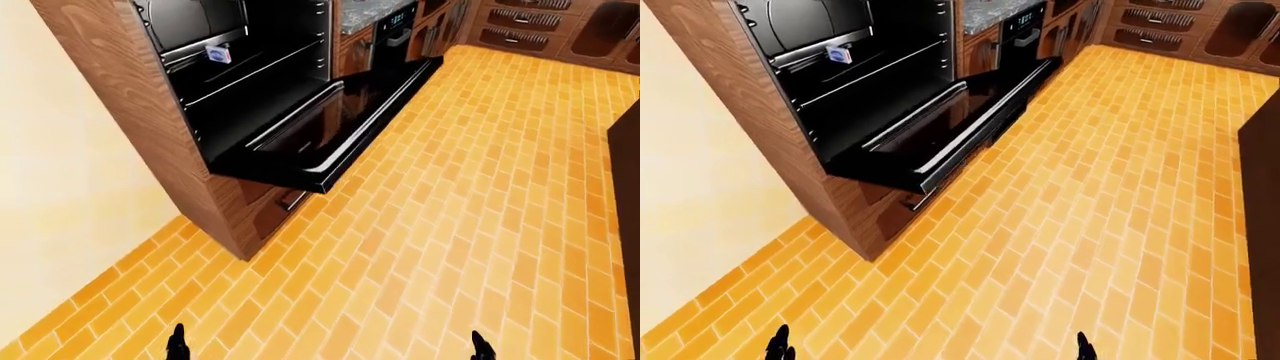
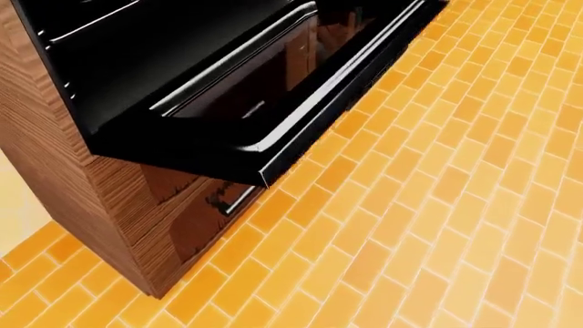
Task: Close the oven door.
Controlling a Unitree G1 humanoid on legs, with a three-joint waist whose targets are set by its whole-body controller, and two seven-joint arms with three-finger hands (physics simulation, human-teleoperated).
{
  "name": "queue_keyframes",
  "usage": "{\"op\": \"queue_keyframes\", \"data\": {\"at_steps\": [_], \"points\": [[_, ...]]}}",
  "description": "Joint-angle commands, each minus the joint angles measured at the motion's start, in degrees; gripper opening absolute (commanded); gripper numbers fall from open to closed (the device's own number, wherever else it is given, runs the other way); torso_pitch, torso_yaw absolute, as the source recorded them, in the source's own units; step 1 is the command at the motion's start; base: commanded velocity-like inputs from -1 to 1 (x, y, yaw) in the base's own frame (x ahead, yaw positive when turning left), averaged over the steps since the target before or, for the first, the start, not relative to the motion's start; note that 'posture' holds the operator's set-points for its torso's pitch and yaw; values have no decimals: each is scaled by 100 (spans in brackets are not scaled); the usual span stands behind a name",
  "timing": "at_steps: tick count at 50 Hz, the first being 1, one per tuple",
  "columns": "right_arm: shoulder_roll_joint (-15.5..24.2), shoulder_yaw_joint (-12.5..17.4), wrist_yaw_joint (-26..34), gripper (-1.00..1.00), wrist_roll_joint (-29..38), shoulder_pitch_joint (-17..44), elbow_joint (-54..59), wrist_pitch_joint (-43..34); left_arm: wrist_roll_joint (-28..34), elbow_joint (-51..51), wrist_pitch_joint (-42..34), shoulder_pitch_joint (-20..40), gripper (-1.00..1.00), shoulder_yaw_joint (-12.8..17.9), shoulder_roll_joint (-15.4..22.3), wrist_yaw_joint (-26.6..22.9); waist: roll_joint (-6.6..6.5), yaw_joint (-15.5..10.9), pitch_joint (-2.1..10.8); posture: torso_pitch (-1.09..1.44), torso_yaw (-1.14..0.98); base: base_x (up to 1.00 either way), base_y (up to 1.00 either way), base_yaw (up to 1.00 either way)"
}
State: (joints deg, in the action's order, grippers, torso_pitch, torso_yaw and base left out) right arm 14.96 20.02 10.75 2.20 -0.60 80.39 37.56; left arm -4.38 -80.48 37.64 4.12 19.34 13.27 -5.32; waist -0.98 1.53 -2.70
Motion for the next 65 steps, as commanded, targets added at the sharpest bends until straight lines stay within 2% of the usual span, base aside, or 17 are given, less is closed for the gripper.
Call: {"op": "queue_keyframes", "data": {"at_steps": [1,2,7,16,18,22,27,30,31,42,46,47,51,55,56,58,65], "points": [[-7,-11,30,100,0,46,-64,88,-59,106,142,43,100,33,113,35,-103,-44,84,0,0,18,50,0],[-10,-6,31,100,-7,47,-64,77,-62,106,138,44,100,31,118,36,-347,-88,185,0,0,15,51,0],[-12,6,44,100,-34,45,-65,57,-68,102,125,44,100,32,132,19,-173,-274,115,0,0,8,52,0],[-14,20,86,100,-88,49,-65,18,-37,97,91,67,100,100,158,-24,500,-262,64,0,0,1,52,0],[-14,20,94,100,-95,51,-65,12,-27,96,85,70,100,120,164,-33,371,-217,103,0,0,0,52,0],[-14,15,93,100,-95,45,-65,13,-9,98,104,54,100,120,147,-17,480,-93,146,0,0,0,52,0],[-14,12,97,100,-98,52,-65,8,-5,102,126,47,100,109,125,5,130,-80,81,0,0,0,52,0],[-12,10,99,100,-101,56,-66,4,-15,107,147,39,100,87,108,25,-542,-156,224,0,0,0,52,0],[-12,10,100,100,-102,59,-66,0,-22,107,148,39,100,78,103,29,-258,-172,203,0,0,0,52,0],[-14,-2,116,100,-103,66,-65,-5,-83,107,143,54,100,17,114,25,281,-158,63,0,0,0,52,0],[-14,-3,117,100,-97,62,-65,-7,-83,106,145,41,100,7,112,31,672,-127,122,0,0,0,52,0],[-20,-7,122,100,-91,57,-65,1,-84,106,142,44,100,5,113,29,397,-69,82,0,0,0,48,0],[-22,-13,122,100,-74,47,-64,9,-85,101,127,46,100,20,134,6,368,-62,148,0,0,6,29,0],[-24,-17,126,100,-64,42,-64,10,-51,99,103,57,100,54,142,-7,-508,-116,123,0,0,10,3,0],[-24,-20,131,100,-58,39,-64,17,-45,100,107,55,100,59,140,-4,-227,-156,72,0,0,12,0,0],[-24,-20,144,100,-56,39,-64,30,-34,101,121,44,100,59,128,10,-287,-218,76,0,0,16,0,0],[-27,-17,153,100,-59,38,-64,35,-37,105,139,36,100,44,116,26,-4,-226,21,0,0,20,0,0]]}}
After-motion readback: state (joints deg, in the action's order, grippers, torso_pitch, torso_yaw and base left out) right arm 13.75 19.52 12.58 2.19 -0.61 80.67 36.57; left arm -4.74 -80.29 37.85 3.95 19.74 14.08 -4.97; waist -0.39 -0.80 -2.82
